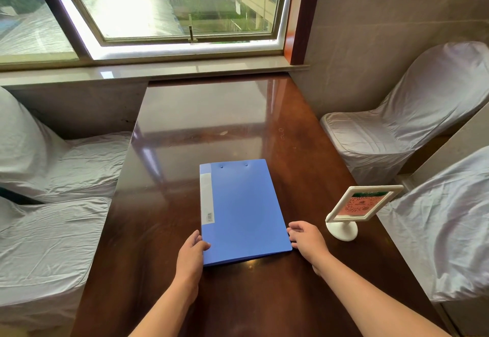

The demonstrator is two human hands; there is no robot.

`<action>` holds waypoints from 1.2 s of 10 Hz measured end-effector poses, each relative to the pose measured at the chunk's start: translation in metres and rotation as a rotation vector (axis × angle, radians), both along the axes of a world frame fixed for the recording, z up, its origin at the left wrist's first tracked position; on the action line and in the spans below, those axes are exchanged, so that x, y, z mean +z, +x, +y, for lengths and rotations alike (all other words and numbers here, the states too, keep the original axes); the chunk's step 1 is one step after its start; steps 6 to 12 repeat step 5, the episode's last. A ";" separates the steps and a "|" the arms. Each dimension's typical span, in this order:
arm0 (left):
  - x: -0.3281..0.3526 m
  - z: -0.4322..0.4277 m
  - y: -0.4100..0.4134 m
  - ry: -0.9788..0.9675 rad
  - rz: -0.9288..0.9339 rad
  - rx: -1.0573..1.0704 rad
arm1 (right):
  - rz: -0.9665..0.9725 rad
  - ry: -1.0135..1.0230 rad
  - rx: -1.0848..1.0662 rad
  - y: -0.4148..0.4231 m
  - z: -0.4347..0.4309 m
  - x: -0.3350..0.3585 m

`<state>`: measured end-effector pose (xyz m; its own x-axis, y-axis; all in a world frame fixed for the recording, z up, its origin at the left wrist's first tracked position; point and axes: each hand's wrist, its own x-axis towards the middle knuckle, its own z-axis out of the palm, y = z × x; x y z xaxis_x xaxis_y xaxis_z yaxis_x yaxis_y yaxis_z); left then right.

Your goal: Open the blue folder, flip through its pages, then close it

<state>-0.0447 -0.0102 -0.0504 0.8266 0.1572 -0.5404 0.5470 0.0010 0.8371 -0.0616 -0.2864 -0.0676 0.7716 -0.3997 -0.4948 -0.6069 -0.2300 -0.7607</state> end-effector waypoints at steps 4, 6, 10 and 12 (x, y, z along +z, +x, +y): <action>0.022 0.016 0.002 0.721 -0.219 -0.418 | -0.022 -0.152 0.152 0.001 0.008 0.022; 0.036 0.015 0.008 1.026 -0.366 -0.565 | -0.102 -0.226 0.224 0.011 0.015 0.042; 0.036 0.015 0.008 1.026 -0.366 -0.565 | -0.102 -0.226 0.224 0.011 0.015 0.042; 0.036 0.015 0.008 1.026 -0.366 -0.565 | -0.102 -0.226 0.224 0.011 0.015 0.042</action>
